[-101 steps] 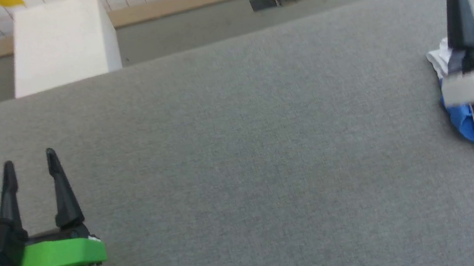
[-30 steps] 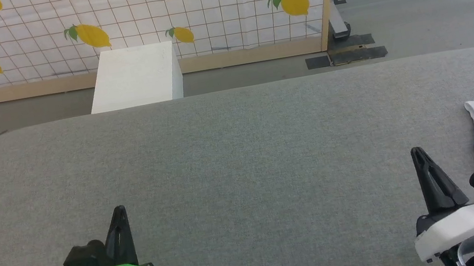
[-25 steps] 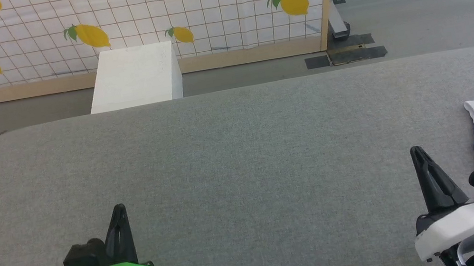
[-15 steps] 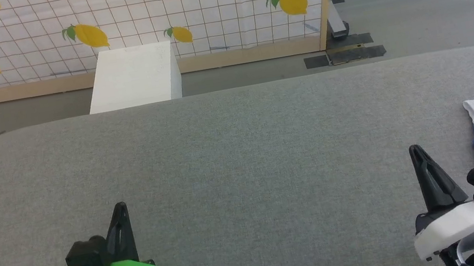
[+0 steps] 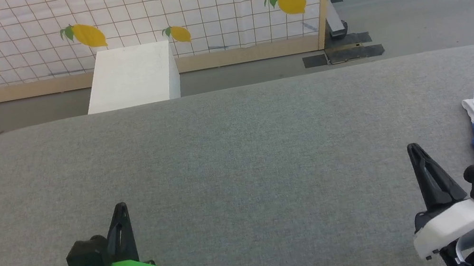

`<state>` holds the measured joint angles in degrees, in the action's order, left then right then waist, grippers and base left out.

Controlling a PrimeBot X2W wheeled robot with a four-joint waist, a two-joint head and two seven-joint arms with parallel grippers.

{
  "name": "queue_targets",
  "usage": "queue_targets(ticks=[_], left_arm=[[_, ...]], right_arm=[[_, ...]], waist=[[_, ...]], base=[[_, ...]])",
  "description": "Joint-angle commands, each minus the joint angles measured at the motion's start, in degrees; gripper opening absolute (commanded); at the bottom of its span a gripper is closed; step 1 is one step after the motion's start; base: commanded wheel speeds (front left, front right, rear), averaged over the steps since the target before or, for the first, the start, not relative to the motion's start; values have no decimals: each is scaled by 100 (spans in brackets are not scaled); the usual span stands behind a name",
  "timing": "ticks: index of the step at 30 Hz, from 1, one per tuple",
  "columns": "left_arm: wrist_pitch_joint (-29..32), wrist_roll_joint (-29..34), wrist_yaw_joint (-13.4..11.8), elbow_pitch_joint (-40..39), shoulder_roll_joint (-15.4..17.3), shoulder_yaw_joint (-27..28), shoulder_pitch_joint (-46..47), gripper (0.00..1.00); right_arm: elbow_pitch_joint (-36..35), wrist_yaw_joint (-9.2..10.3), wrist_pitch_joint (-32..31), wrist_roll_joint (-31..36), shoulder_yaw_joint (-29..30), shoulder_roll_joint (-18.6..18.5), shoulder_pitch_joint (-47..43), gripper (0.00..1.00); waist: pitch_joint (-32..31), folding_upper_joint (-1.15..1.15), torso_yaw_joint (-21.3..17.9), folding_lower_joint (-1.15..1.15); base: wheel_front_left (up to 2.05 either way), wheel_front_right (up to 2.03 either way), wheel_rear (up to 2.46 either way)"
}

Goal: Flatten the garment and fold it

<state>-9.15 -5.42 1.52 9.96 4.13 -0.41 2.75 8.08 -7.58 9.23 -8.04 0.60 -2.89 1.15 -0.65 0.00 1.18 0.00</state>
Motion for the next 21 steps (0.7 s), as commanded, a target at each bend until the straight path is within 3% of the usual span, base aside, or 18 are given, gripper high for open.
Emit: queue_targets(ticks=[1, 21], left_arm=[[32, 59, -19, -62, -18, 18, -59, 0], [264, 186, -54, -306, -46, 24, -116, 0]], right_arm=[[-62, 3, -45, 50, -8, 1, -46, 0], [-258, 5, -275, 247, -22, 1, -64, 0]], waist=[[1, 0, -2, 0], [18, 0, -32, 0]], base=[[0, 0, 0], [0, 0, 0]])
